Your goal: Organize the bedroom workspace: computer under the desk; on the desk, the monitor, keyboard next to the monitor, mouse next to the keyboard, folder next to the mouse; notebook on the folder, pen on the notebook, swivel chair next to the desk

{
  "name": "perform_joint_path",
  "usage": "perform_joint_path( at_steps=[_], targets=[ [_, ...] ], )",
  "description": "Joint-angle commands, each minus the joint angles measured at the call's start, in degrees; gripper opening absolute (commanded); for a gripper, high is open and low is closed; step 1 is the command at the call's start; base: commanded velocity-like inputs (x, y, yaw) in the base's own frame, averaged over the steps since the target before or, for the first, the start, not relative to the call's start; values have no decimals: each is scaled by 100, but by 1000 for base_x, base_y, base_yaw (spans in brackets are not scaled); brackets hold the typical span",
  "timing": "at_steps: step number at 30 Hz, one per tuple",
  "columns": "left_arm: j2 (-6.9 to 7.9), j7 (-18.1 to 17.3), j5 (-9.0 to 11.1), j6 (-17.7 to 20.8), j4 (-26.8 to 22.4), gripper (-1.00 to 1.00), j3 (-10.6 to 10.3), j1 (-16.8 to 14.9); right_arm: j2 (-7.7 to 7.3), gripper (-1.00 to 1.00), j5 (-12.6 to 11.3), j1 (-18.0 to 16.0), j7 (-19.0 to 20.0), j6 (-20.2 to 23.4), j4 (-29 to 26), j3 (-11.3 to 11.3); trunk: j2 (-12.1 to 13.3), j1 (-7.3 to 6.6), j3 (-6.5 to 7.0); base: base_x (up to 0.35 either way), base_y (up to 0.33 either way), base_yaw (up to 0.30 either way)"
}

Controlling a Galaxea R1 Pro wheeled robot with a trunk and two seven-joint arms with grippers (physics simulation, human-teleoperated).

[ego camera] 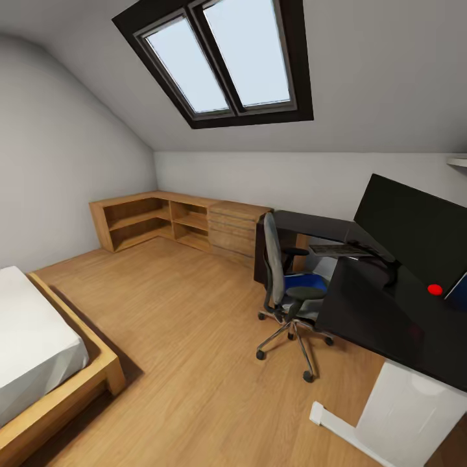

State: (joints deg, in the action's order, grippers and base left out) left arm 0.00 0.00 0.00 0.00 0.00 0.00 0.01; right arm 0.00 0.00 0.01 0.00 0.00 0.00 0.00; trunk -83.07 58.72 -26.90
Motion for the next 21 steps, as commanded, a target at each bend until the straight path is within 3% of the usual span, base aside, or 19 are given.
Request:
perform_joint_path(
  at_steps=[1,5,21],
  targets=[
    [33,0,33,33,-33,100,9,33,33,100,-33,-34,-26,-33,-33,15,-1,0,-3,0,0,0],
    [162,-4,45,35,-161,100,9,75,45,100,-17,-166,-31,-60,-164,20,-1,0,-3,0,0,0],
    [169,-4,45,35,-429,100,9,75,45,100,-17,-215,-31,-60,-176,20,-1,0,-3,0,0,0]
  ],
)
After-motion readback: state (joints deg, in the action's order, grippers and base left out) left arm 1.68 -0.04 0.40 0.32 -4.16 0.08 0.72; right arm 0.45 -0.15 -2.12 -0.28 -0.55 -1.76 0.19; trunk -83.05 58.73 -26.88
